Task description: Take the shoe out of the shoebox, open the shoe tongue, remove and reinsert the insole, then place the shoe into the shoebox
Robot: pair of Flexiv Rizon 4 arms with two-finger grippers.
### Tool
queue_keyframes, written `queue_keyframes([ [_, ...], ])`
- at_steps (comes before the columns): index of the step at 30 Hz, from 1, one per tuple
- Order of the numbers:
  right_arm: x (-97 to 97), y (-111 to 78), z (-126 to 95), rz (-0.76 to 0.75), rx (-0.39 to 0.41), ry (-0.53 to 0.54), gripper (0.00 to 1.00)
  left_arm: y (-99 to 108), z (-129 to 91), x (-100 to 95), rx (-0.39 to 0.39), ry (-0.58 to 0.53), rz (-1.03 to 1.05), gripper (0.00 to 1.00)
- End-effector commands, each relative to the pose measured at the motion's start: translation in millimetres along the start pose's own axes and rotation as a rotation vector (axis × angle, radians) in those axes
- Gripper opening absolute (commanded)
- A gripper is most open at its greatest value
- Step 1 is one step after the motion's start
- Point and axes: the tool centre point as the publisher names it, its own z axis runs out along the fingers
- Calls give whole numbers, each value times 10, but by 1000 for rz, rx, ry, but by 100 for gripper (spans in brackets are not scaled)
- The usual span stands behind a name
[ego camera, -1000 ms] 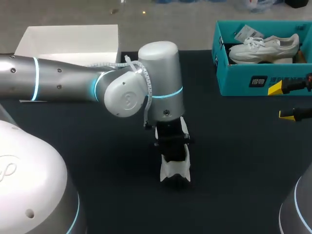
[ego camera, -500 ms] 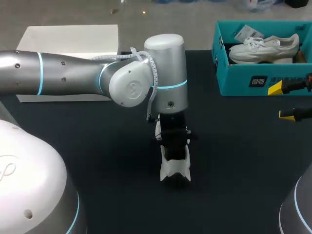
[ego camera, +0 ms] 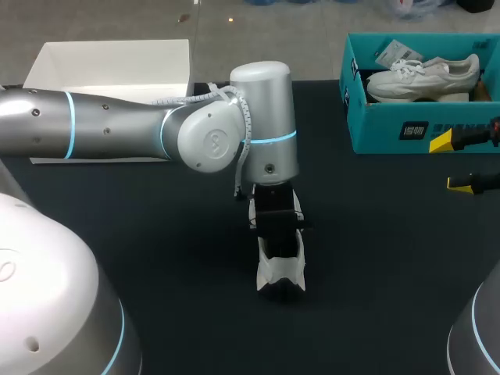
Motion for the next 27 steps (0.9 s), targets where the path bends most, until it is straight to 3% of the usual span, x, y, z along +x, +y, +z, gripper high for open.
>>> queue_keyframes([
  [1, -3, -8, 2, 1, -1, -1, 100, 99, 103, -101, 8, 33, -3, 0],
  [10, -3, -8, 2, 1, -1, -1, 100, -26, -243, 63, -37, 43, -43, 0],
  [14, -3, -8, 2, 1, -1, -1, 100, 28, -342, 122, -158, 55, -50, 0],
  [17, -3, -8, 2, 1, -1, -1, 100, 134, -320, 108, -228, 74, -46, 0],
  [22, -3, -8, 2, 1, -1, -1, 100, 277, -160, 42, -268, 132, -36, 0],
  [27, -3, -8, 2, 1, -1, -1, 100, 315, -78, 65, -251, 147, -39, 0],
])
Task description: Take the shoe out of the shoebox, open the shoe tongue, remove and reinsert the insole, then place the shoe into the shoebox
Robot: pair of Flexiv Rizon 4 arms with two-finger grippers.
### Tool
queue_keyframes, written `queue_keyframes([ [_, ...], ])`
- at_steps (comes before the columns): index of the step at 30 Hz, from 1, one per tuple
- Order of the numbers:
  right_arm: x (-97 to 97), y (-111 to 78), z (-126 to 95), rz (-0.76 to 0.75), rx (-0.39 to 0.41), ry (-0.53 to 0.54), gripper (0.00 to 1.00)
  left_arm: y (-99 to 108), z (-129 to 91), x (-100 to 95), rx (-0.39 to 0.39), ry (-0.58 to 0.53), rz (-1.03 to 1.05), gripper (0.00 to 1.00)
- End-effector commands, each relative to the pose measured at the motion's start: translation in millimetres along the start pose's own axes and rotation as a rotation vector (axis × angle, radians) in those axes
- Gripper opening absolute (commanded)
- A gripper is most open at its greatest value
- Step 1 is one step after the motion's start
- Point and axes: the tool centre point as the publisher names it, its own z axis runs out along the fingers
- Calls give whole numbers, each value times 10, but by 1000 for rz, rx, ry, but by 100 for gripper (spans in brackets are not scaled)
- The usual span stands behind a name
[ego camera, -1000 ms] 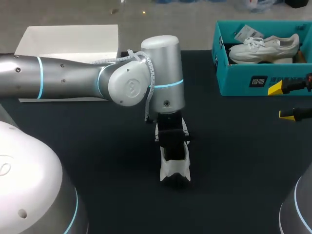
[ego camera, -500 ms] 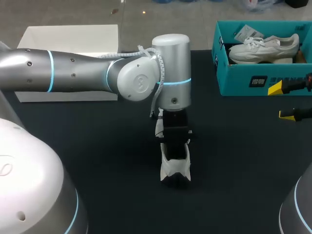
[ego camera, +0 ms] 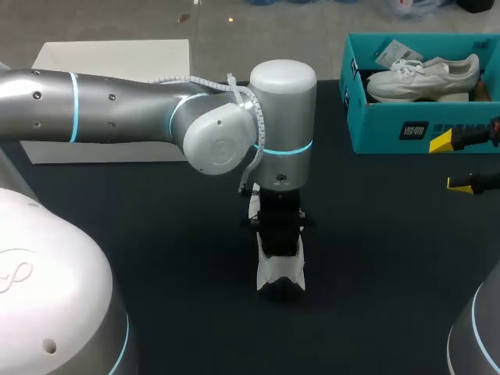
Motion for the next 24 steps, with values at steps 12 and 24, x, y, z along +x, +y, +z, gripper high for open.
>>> queue_keyframes([
  [12, -3, -9, 2, 1, -1, -1, 100, 40, -349, -17, -162, 34, -16, 2],
  [24, -3, -9, 2, 1, -1, -1, 100, 361, -424, 58, -354, 81, -92, 36],
])
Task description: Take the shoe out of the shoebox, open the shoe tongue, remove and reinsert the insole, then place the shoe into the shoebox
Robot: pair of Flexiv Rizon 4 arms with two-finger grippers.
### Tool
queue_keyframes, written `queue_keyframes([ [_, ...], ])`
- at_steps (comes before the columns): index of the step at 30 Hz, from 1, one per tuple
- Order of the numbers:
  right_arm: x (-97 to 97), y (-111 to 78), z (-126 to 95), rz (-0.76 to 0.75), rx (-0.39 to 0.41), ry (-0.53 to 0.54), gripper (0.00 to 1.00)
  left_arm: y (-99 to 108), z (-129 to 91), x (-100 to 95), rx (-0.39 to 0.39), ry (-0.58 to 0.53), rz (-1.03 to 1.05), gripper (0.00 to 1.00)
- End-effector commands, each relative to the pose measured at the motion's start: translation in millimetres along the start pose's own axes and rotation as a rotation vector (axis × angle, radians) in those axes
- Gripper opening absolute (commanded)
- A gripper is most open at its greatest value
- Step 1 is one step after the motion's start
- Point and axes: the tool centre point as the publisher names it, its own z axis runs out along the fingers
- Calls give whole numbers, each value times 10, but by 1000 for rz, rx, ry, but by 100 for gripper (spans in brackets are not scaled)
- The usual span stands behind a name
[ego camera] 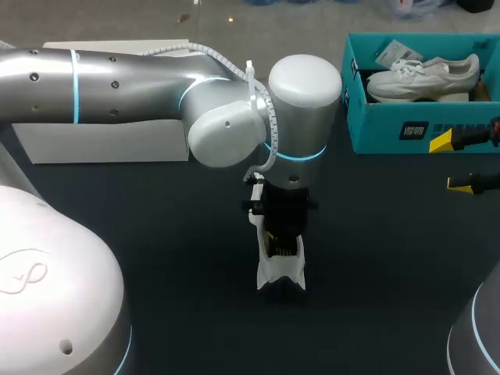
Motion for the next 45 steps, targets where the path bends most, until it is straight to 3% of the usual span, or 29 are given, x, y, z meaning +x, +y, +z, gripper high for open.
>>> queue_keyframes([
  [1, -3, -8, 2, 1, -1, -1, 100, -15, 7, 6, -69, 20, -16, 40],
  [3, -3, -8, 2, 1, -1, -1, 100, 6, 8, 11, -81, 17, -35, 45],
  [4, -3, -8, 2, 1, -1, -1, 100, 11, 6, 14, -88, 16, -40, 56],
  [5, -3, -8, 2, 1, -1, -1, 100, 13, -2, 16, -88, 10, -45, 87],
  [6, -3, -8, 2, 1, -1, -1, 100, 13, -7, 17, -89, 9, -47, 100],
  [17, -3, -8, 2, 1, -1, -1, 100, 21, -137, 76, -96, 5, -49, 100],
  [36, -3, -8, 2, 1, -1, -1, 100, 361, -469, 85, -184, 10, -59, 100],
  [38, -3, -8, 2, 1, -1, -1, 100, 419, -538, 109, -200, 6, -71, 89],
  [39, -3, -8, 2, 1, -1, -1, 100, 448, -584, 133, -208, 6, -81, 77],
  [42, -3, -8, 2, 1, -1, -1, 100, 519, -634, 175, -219, 7, -91, 34],
  [43, -3, -8, 2, 1, -1, -1, 100, 528, -646, 183, -221, 7, -95, 0],
  [45, -3, -8, 2, 1, -1, -1, 100, 519, -656, 180, -218, 1, -96, 0],
])
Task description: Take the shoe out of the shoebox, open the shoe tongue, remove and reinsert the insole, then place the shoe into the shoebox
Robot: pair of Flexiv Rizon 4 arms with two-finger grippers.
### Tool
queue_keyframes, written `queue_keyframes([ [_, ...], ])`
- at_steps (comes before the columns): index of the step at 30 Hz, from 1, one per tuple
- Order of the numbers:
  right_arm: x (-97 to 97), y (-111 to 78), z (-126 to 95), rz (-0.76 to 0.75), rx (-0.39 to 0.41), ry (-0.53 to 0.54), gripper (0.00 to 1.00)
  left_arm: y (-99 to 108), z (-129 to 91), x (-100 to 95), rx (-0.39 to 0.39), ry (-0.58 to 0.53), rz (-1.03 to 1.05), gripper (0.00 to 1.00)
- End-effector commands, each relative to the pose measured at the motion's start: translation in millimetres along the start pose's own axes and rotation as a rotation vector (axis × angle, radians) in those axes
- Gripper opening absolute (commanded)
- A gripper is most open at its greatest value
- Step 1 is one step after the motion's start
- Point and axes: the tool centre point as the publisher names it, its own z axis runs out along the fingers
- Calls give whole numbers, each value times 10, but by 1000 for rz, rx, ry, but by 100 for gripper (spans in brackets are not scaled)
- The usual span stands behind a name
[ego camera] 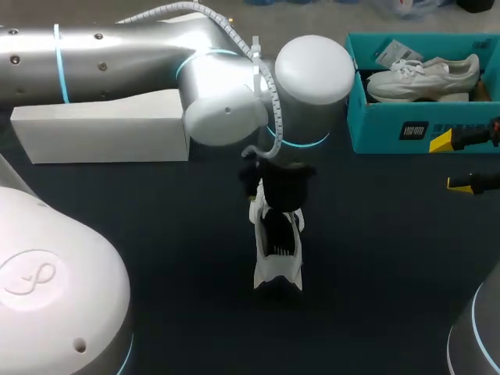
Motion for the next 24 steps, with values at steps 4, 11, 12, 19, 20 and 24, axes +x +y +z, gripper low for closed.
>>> queue_keyframes([
  [4, -3, -8, 2, 1, -1, -1, 100, -73, -19, 25, 20, -20, 22, 0],
  [11, -3, -8, 2, 1, -1, -1, 100, -168, 36, 8, 54, -7, 31, 0],
  [12, -3, -8, 2, 1, -1, -1, 100, -194, 44, 10, 73, -3, 24, 0],
  [19, -3, -8, 2, 1, -1, -1, 100, -397, 104, 22, 181, 23, -13, 0],
  [20, -3, -8, 2, 1, -1, -1, 100, -418, 119, 25, 189, 23, -19, 0],
  [24, -3, -8, 2, 1, -1, -1, 100, -421, 165, 61, 224, 64, -34, 0],
])
